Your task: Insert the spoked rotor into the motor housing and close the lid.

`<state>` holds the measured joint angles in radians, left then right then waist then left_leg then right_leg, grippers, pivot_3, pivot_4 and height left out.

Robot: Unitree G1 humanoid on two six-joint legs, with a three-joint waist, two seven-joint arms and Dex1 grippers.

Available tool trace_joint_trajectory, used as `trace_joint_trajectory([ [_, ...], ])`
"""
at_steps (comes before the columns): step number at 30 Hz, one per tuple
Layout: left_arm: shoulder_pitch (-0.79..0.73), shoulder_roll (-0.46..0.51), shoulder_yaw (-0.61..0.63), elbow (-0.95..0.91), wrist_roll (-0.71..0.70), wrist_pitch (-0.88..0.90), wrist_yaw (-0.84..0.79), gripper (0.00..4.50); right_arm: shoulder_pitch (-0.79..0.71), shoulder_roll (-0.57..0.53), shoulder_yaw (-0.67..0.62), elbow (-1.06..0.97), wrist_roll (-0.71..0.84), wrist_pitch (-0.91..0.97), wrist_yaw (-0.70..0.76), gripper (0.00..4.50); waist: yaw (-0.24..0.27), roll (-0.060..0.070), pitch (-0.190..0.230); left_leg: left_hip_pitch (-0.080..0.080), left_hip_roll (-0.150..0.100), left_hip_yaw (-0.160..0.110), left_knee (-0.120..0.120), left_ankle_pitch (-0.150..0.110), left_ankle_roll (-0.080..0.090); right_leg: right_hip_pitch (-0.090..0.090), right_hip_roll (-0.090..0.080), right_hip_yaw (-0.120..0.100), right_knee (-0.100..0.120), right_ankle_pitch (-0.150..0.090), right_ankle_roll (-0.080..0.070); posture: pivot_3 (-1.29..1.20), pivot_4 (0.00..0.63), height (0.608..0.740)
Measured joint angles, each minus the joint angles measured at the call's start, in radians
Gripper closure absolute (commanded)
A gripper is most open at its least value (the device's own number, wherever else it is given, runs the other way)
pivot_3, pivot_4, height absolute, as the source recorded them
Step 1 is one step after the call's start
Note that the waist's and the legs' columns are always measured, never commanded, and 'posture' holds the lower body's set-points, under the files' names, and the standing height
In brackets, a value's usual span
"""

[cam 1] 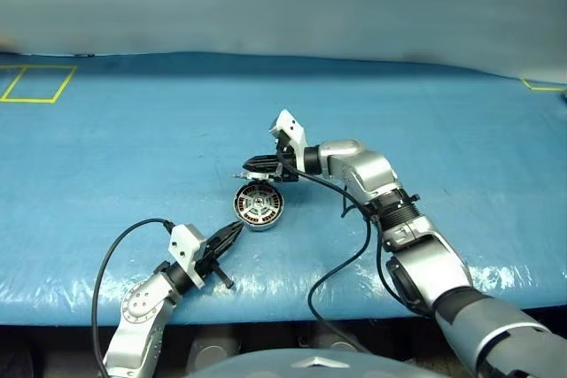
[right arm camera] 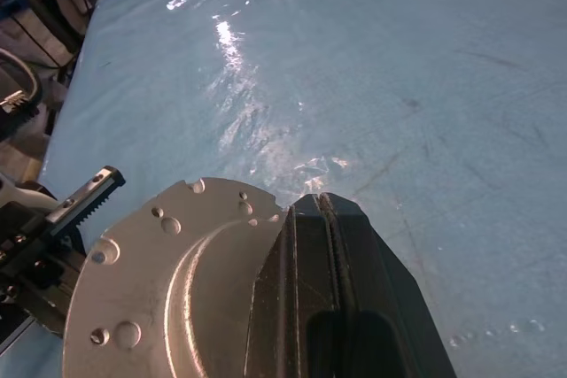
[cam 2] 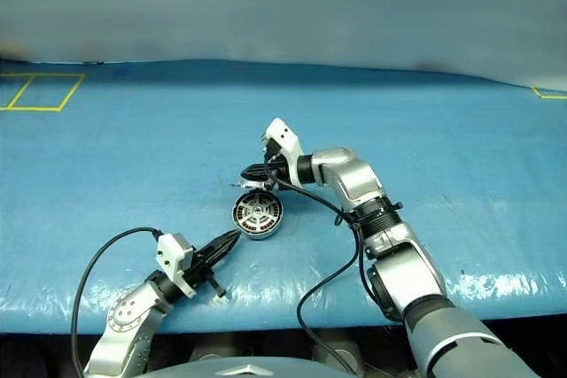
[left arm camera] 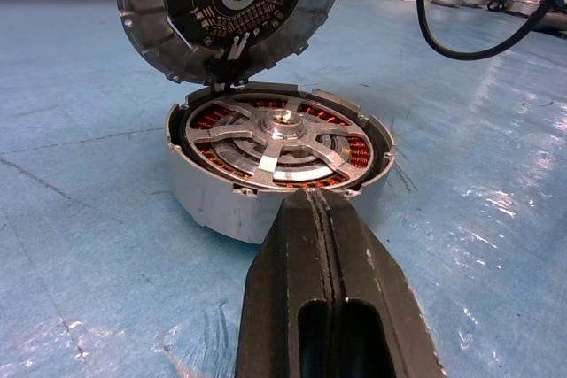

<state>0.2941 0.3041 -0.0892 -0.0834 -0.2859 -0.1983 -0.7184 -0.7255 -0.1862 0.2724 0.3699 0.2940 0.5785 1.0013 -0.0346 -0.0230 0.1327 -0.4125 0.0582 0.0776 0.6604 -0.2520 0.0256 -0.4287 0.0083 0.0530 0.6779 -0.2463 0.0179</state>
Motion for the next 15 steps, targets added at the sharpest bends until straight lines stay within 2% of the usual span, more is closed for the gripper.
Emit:
trace_joint_trajectory([
  [6, -0.001, 0.004, -0.003, -0.001, 0.000, 0.012, -0.003, 4.50, 0.177, 0.026, -0.004, -0.149, 0.026, 0.069, -0.064, 4.48, -0.002, 0.000, 0.000, 0.001, 0.000, 0.000, 0.001, 0.000, 0.000, 0.000, 0.000, 0.000, 0.000, 0.000, 0.000, 0.00, 0.150, 0.740],
  [15, -0.008, 0.013, -0.009, -0.001, 0.000, 0.017, -0.004, 4.50, 0.331, 0.086, -0.025, -0.303, 0.059, 0.088, -0.184, 4.48, -0.002, 0.000, 0.000, 0.001, 0.000, 0.001, 0.001, 0.000, 0.000, 0.000, 0.001, 0.001, 0.001, 0.000, 0.000, 0.00, 0.150, 0.740],
])
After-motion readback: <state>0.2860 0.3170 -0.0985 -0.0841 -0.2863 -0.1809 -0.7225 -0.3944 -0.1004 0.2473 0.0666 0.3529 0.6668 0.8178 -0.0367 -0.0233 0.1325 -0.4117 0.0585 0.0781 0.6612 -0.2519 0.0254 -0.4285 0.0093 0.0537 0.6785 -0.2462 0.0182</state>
